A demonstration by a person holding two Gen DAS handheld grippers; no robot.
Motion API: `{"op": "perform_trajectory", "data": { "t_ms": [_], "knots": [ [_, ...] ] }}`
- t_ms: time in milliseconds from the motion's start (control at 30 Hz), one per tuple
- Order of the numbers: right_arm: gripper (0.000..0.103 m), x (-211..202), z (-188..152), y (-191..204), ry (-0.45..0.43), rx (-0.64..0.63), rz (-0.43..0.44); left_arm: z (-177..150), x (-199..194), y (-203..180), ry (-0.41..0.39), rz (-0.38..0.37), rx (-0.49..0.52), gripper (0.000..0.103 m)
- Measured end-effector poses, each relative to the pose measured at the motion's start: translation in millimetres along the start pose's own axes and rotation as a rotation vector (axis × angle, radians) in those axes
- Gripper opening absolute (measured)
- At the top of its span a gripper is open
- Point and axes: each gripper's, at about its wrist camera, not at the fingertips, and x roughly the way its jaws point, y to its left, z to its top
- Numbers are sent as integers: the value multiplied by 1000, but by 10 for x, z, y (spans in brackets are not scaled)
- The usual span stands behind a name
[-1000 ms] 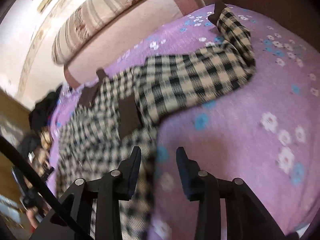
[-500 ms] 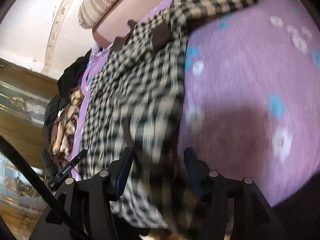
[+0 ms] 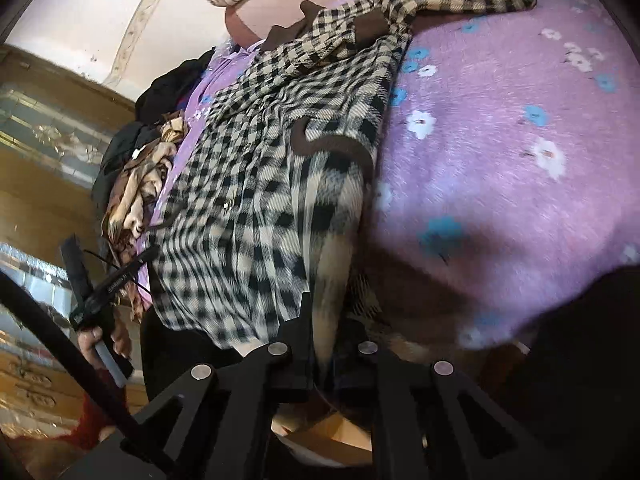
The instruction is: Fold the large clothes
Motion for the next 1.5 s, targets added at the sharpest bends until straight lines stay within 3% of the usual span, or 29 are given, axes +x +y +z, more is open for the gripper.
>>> {"op": "perform_trajectory", "data": {
  "t_ms": [167, 233, 300, 367, 433, 467, 600, 700, 867, 1033, 1067, 1100, 1133, 1167, 1233, 1400, 1500],
  "knots": [
    [11, -40, -142, -47, 43, -61, -118, -174, 17, 273, 35, 90, -83, 2],
    [13, -127, -63, -68, 15, -68, -132, -230, -31, 429, 24, 82, -146, 3],
    [23, -236, 74, -100, -35, -61, -152, -241, -100, 557, 6, 73, -204, 6],
    [45, -296, 362, -157, -116, -46, -208, -212, -161, 609, -22, 67, -251, 22],
    [53, -346, 638, -250, -193, -27, -264, -167, -182, 593, -49, 50, -282, 39],
    [55, -373, 802, -323, -234, -8, -294, -132, -185, 564, -63, 36, -287, 42],
    [58, -437, 1482, -614, -362, 94, -368, 0, -113, 293, -74, 23, -240, 47],
    [62, -484, 1956, -811, -441, 117, -507, 74, -47, 120, -71, 19, -205, 51],
    [63, -352, 2771, -1141, -436, 96, -741, 147, 69, -10, -44, 4, -211, 51],
    [63, -224, 3333, -1410, -428, 122, -842, 186, 150, -34, -12, 8, -226, 51],
    [58, -201, 3375, -1437, -419, 127, -836, 194, 166, -42, -7, 10, -225, 51],
    [45, -175, 3423, -1497, -401, 139, -817, 205, 182, -51, 0, 13, -224, 51],
    [7, -157, 3442, -1562, -377, 154, -809, 218, 198, -58, 5, 14, -226, 51],
    [5, -189, 3436, -1629, -365, 181, -794, 228, 209, -61, 7, 12, -228, 51],
    [5, -386, 3333, -1695, -423, 214, -752, 246, 225, -75, 7, 2, -235, 51],
    [4, -1087, 2839, -2261, -565, 470, -668, 270, 255, -148, -2, -28, -225, 52],
    [4, -1263, 2574, -2563, -591, 607, -549, 262, 246, -196, -10, -40, -216, 53]
  ]
}}
